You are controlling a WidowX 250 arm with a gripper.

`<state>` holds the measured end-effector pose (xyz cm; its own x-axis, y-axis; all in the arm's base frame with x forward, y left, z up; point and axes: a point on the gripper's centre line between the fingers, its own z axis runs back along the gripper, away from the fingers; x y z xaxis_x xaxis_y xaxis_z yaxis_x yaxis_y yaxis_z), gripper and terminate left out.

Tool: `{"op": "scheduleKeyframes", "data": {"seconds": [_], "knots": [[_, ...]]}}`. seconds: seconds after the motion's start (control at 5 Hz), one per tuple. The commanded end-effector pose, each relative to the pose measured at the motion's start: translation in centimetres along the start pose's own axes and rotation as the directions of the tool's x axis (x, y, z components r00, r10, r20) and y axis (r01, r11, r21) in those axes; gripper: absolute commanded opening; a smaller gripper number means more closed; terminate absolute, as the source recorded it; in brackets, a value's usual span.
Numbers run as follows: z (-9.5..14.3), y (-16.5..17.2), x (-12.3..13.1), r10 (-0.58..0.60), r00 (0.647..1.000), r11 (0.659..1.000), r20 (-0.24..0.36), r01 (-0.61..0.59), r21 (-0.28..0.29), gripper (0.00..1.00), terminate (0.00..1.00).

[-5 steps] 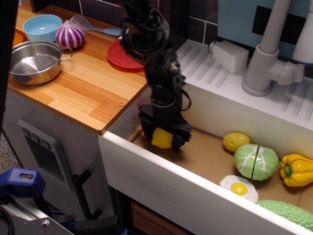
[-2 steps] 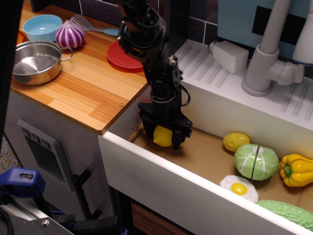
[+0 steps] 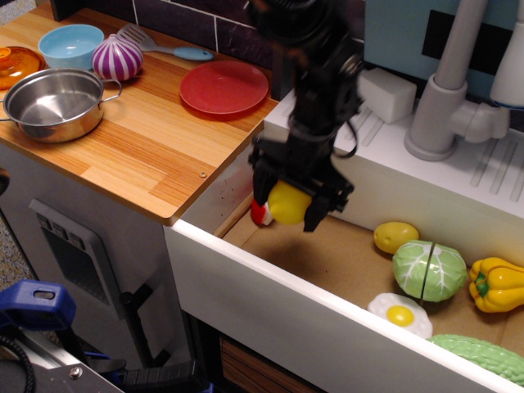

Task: Put lemon on plate

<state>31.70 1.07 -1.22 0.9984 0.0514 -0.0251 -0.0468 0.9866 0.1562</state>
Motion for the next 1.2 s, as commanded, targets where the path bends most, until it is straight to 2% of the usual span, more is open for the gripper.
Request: {"op": "scheduleKeyframes", "data": {"seconds": [0.0,0.2,0.4,0.6,0.8,1.0], "knots": [[7.0,3.7,1.4,-0.011,0.999,0.993,0.048,0.005,0.120,0.00,0.00],[7.7,8.0,3.5,-0.109,0.991,0.986,0.081,0.097,0.138,0.00,0.00],[7.2,11.0,5.6,-0.187,0.974,0.973,0.130,0.165,0.161,0.00,0.00],[6.7,13.1,6.8,-0.245,0.960,0.959,0.139,0.219,0.177,0.00,0.00],[6.0,14.5,7.3,-0.293,0.943,0.949,0.157,0.267,0.170,1.00,0.00],[5.2,14.6,7.5,-0.315,0.929,0.943,0.196,0.283,0.176,1.00,1.00]]}}
